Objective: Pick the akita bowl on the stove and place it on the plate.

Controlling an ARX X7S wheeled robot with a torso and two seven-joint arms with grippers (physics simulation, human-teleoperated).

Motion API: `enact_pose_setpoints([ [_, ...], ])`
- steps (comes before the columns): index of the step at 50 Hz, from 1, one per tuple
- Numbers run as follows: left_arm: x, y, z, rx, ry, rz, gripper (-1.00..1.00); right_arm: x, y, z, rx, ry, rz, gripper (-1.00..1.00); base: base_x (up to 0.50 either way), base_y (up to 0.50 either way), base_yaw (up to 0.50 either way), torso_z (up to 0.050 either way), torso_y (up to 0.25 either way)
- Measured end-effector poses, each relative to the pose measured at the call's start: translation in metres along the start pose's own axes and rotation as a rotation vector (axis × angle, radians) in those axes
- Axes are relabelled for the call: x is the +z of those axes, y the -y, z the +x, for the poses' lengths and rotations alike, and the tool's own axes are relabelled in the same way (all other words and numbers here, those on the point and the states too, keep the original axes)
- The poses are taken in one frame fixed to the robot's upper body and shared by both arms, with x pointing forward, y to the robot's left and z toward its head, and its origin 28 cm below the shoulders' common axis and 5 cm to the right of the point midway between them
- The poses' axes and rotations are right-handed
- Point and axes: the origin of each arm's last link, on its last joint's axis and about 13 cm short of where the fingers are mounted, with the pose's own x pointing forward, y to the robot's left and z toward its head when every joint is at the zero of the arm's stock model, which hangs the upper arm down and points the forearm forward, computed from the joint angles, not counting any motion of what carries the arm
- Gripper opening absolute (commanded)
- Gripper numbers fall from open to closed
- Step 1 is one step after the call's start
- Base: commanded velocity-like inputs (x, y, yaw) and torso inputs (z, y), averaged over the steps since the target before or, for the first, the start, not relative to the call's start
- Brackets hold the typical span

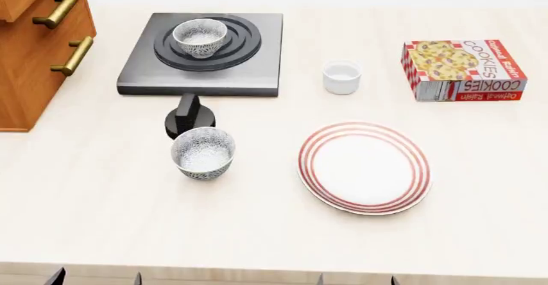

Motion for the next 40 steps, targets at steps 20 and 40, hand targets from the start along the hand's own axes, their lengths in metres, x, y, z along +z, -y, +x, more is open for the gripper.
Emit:
enact_pose_setpoints([
  [20, -0.004, 0.001, 0.000, -0.007, -0.031, 0.045, 1.00, -0.002, 0.000, 0.000, -0.001, -0.004, 0.005, 1.00, 0.00, 0.00, 0.00, 0.000, 0.000],
  [40, -0.005, 0.001, 0.001, -0.003, -0.047, 0.062, 1.00, 0.008, -0.001, 0.005, -0.007, -0.019, -0.041, 1.00, 0.00, 0.00, 0.00, 0.000, 0.000],
])
